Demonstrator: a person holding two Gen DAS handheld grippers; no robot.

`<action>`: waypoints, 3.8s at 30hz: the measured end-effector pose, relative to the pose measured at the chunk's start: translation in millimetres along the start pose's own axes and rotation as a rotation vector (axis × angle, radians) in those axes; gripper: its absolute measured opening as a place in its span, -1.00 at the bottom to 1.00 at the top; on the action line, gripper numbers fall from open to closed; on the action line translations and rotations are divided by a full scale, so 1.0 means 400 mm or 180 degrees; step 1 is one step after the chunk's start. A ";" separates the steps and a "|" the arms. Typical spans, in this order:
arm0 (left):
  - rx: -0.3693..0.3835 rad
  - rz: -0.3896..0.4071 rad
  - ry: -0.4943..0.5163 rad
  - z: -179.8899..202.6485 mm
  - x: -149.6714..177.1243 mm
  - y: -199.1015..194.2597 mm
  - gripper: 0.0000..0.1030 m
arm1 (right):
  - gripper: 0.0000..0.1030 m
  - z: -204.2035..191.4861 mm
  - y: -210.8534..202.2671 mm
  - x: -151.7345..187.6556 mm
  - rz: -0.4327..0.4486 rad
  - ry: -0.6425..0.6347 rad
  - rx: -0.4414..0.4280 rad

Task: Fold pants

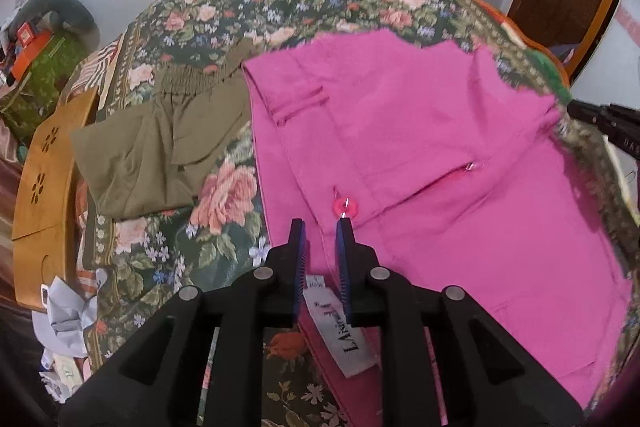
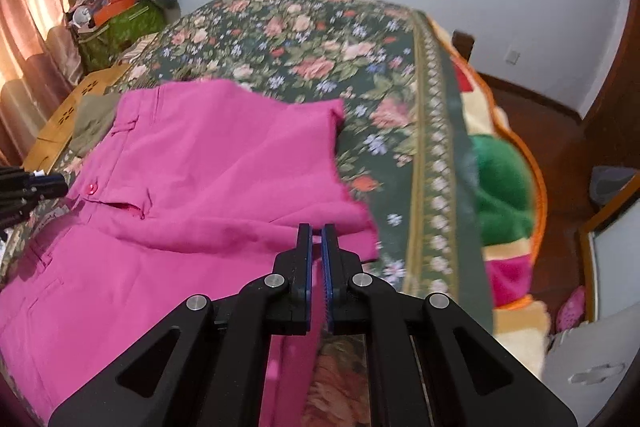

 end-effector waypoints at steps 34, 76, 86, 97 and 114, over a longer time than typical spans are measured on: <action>-0.0037 -0.0103 -0.0121 -0.020 -0.009 0.118 -0.90 | -0.95 0.038 0.129 0.073 -0.0234 -0.0084 0.0047; -0.0380 0.0431 -0.0375 -0.185 -0.248 0.094 0.66 | 0.46 0.014 0.165 -0.189 0.0182 -0.0124 0.0017; -0.0195 0.0245 -0.0358 -0.179 -0.236 0.234 0.66 | 0.44 0.032 0.363 -0.151 -0.0289 0.0041 -0.0051; 0.0002 0.0173 -0.0572 -0.176 -0.230 0.299 0.16 | -0.25 0.028 0.479 -0.143 -0.0453 0.0019 -0.0023; -0.0071 0.0412 -0.0326 -0.155 -0.307 0.176 -0.76 | -0.94 0.043 0.332 -0.258 -0.0056 -0.0089 0.0077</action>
Point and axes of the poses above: each gripper's, at about its wrist camera, not at the fingertips, and y roughly the way its jaws point, z to its right, x to its underside, the point moved 10 cm from there along y, roughly the way its jaws point, and after that the axes turned 13 degrees about z, right-handed, at the moved point
